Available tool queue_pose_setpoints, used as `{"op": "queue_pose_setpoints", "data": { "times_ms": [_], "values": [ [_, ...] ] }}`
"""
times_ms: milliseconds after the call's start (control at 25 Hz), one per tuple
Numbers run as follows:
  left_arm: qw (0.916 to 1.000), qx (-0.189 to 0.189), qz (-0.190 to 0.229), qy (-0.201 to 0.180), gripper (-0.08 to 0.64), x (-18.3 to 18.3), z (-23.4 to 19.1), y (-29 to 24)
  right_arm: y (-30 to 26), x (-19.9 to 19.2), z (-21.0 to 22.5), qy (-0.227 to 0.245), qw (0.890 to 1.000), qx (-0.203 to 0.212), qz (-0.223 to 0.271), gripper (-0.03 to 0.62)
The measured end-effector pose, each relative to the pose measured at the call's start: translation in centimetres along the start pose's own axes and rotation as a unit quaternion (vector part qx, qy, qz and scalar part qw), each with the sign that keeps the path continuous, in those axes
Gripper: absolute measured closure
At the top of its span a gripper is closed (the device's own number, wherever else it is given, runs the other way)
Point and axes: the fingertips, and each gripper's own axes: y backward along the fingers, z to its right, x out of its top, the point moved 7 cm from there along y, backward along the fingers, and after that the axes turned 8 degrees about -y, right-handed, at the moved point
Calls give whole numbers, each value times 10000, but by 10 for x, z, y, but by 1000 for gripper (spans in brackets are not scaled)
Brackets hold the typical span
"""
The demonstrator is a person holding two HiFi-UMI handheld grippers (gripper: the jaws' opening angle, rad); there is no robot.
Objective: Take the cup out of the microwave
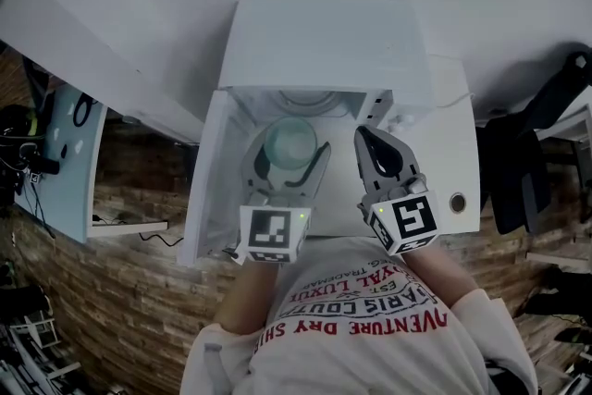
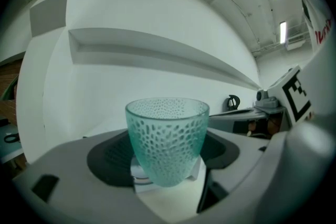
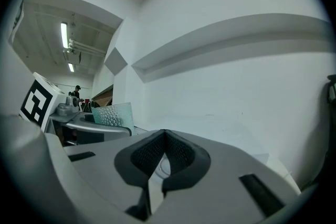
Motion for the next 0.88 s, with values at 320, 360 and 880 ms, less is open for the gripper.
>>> {"op": "queue_pose_setpoints", "data": {
  "times_ms": [320,360,880],
  "values": [
    [9997,33,-109,228,189,-8,-4,0,-1,-6,2,-57,9999,-76,-123,583],
    [9996,30,-119,267,189,-8,-5,1,-1,-7,1,-78,9999,-78,-133,583],
    [9989,-10,-304,364,189,-21,-5,2,-4,-14,2,-170,9996,-73,-221,583]
  ]
}}
